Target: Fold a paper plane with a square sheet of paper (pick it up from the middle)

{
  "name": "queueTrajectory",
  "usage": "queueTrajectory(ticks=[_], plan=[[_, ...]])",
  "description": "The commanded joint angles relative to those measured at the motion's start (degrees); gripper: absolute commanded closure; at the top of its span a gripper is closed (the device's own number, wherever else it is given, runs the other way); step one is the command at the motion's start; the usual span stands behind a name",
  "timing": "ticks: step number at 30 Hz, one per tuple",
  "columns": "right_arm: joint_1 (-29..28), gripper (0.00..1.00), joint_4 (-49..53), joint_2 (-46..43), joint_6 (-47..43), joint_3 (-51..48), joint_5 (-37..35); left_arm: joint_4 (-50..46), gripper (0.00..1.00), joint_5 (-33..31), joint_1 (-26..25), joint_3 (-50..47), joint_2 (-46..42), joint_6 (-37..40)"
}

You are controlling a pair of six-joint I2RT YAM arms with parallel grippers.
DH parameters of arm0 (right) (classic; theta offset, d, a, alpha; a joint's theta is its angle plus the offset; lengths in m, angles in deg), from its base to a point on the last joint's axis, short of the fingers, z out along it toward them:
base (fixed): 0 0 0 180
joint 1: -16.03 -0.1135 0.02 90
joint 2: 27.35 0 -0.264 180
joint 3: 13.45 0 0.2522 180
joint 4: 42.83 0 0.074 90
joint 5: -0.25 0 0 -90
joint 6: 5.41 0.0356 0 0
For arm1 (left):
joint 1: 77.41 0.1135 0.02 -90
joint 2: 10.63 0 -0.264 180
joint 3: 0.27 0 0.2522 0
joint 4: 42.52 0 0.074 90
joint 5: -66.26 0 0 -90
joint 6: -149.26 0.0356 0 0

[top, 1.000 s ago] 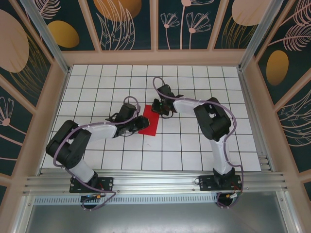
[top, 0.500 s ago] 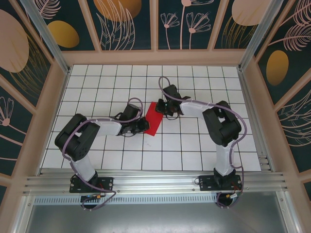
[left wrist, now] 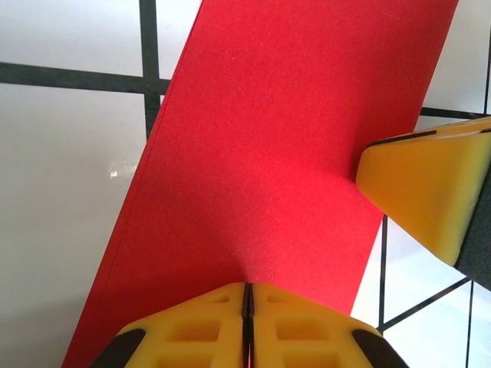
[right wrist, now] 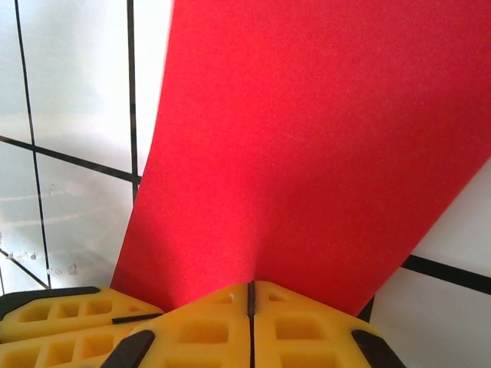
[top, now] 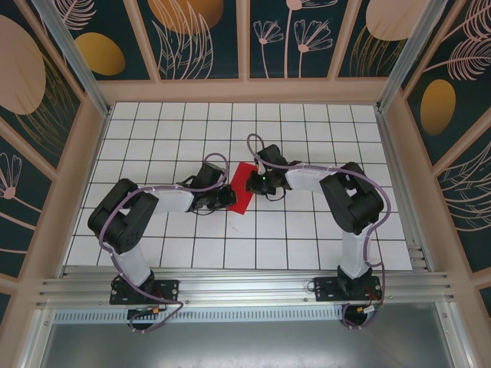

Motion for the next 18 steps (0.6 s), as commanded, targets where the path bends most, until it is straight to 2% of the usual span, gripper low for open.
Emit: queueTrajectory(ticks=[1,12,18], plan=[[1.4,0.93,0.0,1.2,-2.0,-0.7,0.8,-6.0,0.89,-4.0,0.1,-0.2,2.9,2.2],[3.2,0.93,-0.8,4.0,-3.2,-0.4,1.7,-9.6,0.88,-6.8,0.1,-0.4,3.7,5.3],[6.7,0.92,-1.4,3.6,-3.6,0.0,2.1,-11.2,0.88,-8.2,0.2,-0.6,4.3,6.7]])
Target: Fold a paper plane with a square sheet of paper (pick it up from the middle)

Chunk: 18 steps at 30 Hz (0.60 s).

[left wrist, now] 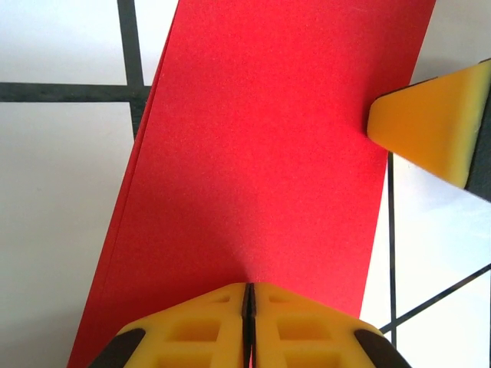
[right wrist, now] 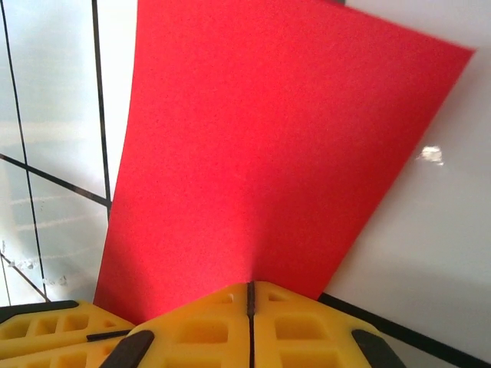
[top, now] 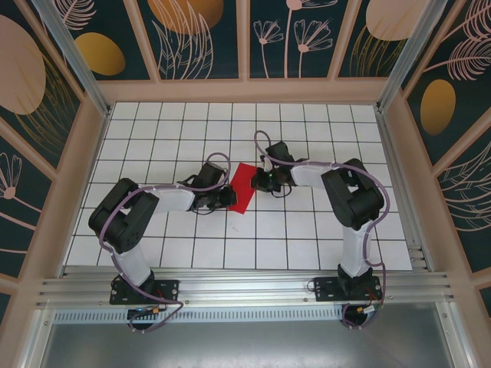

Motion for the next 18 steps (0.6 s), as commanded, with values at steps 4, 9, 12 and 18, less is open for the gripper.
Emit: queueTrajectory(ticks=[4,9,12,18], plan=[[3.2,0.92,-0.2,2.5,-1.1,1.1,-1.6,-9.9,0.88,-7.5,0.5,-1.8,4.3,3.3],[4.3,0.92,-0.4,3.9,-0.4,2.8,-2.3,-9.8,0.89,-7.0,0.5,-2.0,4.8,3.7],[5.0,0.92,-0.4,4.6,0.1,4.0,-2.8,-9.9,0.89,-7.0,0.4,-2.2,4.8,4.0],[5.4,0.92,0.0,5.6,0.4,7.0,-3.4,-9.9,0.89,-6.8,0.5,-2.2,5.2,4.3]])
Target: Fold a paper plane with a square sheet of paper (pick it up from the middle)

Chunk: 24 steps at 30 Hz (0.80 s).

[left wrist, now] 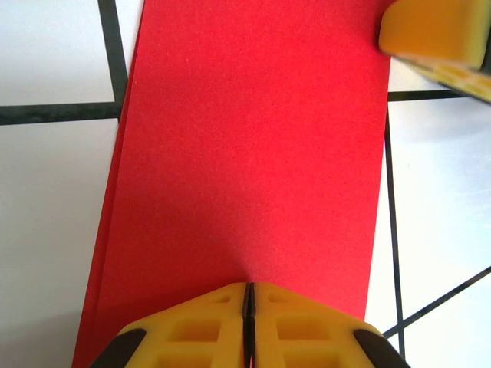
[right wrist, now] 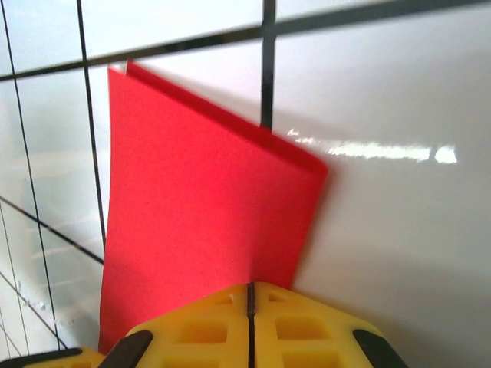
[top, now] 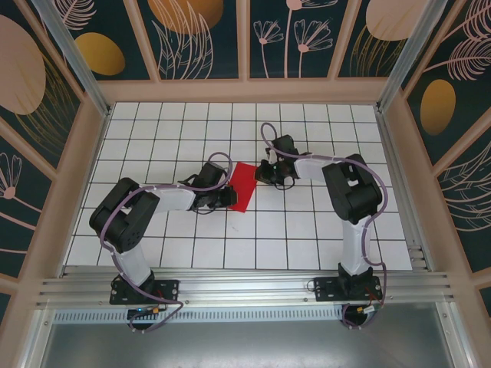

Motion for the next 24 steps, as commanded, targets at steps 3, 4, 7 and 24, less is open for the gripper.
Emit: queueTrajectory(ticks=[3,4,7,24], plan=[[1.3,0.92,-0.1,2.1,0.1,3.2,-4.7,-9.8,0.89,-6.4,0.5,-2.7,4.7,1.9],[1.2,0.92,-0.2,2.0,-0.2,3.4,-4.5,-9.8,0.89,-6.4,0.5,-2.6,4.7,1.9],[0.1,0.91,-0.4,0.8,-1.9,3.4,-3.5,-9.8,0.89,-6.5,0.5,-2.5,4.7,2.0],[-0.8,0.91,-0.6,3.0,-3.6,2.4,0.4,-9.8,0.89,-6.5,0.5,-2.5,4.9,1.9]])
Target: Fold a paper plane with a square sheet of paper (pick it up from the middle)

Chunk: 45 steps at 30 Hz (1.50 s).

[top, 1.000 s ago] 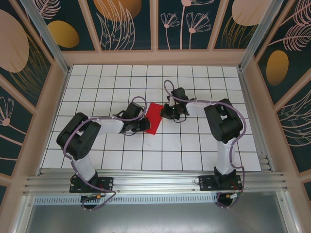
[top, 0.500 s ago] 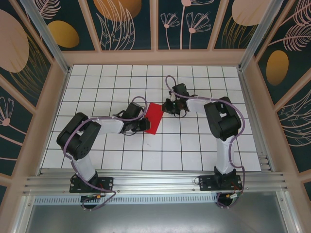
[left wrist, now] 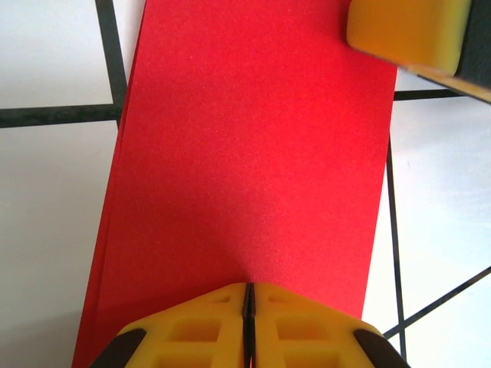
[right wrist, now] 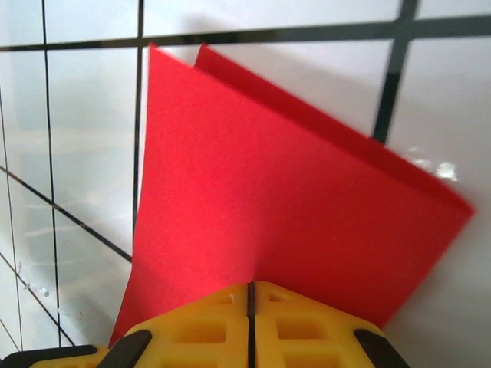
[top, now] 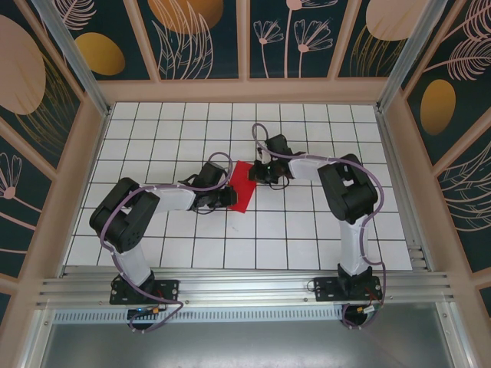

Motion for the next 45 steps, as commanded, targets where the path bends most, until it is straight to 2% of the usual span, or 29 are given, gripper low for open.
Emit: queueTrajectory(ticks=[1,16,22,26,31,36,40,45], plan=[[1.9,0.91,-0.3,2.3,0.1,0.7,-0.6,-9.8,0.89,-6.6,0.6,-2.6,4.8,1.6],[7.6,0.91,-1.4,3.9,3.9,2.3,-3.9,-9.5,0.89,-6.5,0.6,-3.3,4.4,1.4],[8.6,0.91,0.4,4.1,4.1,5.3,-7.1,-9.6,0.89,-6.3,0.5,-3.1,4.2,1.5],[7.8,0.9,0.3,0.8,3.2,4.9,-7.8,-8.8,0.88,-5.2,0.5,-2.5,2.3,1.3],[4.3,0.87,0.7,-5.5,2.0,0.6,-11.6,-6.5,0.76,-3.9,0.6,-0.8,-4.1,-1.4],[0.1,0.8,0.7,-9.7,3.2,-4.6,-15.3,-5.7,0.59,-8.0,1.1,-1.3,-12.3,-4.3],[-3.4,0.78,2.6,-9.4,3.6,-4.4,-17.0,-5.2,0.49,-11.0,3.8,-4.4,-15.4,-6.8],[-5.3,0.78,4.6,-5.8,4.5,-2.4,-18.0,-3.6,0.42,-6.9,6.2,-7.5,-15.7,-7.7]])
